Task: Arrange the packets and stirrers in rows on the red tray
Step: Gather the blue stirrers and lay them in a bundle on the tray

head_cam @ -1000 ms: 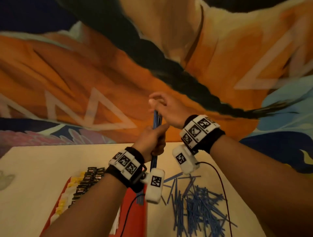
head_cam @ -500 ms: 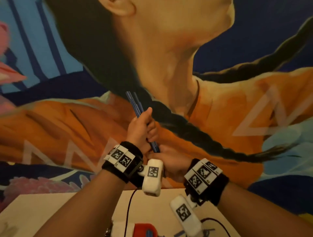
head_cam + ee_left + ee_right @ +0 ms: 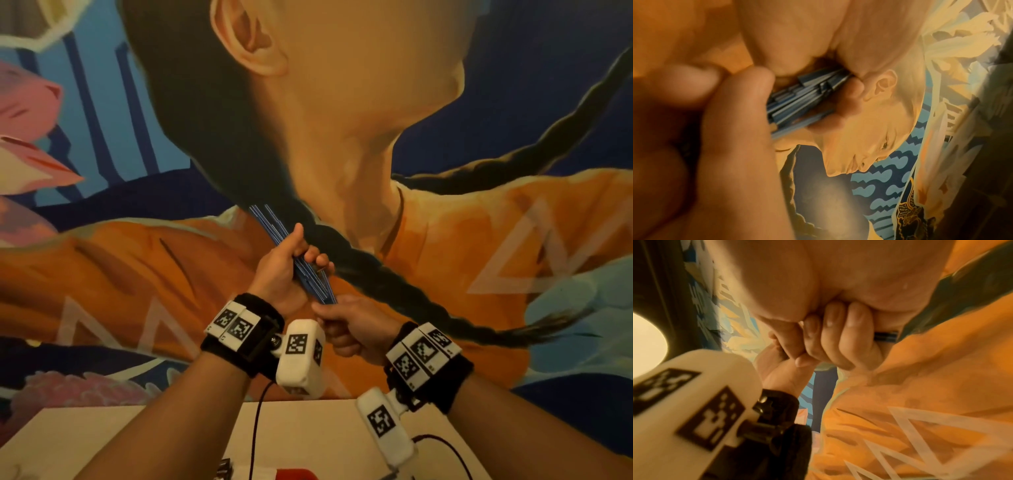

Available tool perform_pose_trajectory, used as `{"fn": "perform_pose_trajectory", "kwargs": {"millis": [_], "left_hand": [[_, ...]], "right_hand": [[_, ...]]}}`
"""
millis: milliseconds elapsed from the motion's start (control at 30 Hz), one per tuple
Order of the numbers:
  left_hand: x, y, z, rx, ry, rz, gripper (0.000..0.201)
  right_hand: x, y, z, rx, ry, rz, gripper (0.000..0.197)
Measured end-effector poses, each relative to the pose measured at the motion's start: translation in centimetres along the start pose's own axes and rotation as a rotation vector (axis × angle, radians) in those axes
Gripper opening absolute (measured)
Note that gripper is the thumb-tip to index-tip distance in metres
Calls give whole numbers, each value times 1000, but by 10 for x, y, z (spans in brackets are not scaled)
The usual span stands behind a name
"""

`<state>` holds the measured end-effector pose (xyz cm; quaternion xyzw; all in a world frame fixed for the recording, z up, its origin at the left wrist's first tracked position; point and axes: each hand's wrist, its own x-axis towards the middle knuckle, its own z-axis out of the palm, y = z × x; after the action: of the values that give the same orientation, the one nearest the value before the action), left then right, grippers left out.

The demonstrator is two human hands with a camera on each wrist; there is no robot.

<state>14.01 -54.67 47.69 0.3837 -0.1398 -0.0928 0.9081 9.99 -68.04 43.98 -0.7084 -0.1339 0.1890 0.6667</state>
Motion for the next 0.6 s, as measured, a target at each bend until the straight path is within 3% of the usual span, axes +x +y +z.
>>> {"fn": "perform_pose_trajectory", "kwargs": {"millis": [100, 267, 500, 600], "left_hand": [[-4, 1, 2, 19, -12, 18, 46], [0, 13, 1, 52, 94, 133, 49], [-3, 22, -10, 214, 179, 167, 47], [-5, 8, -9, 309, 167, 150, 44]], "right_hand": [[-4, -1, 1, 15, -17, 1, 29], [-10, 2, 0, 15, -19, -20, 22], [-11, -15, -9, 21, 250, -132, 33], [-8, -36, -7, -369, 442, -281, 34]]}}
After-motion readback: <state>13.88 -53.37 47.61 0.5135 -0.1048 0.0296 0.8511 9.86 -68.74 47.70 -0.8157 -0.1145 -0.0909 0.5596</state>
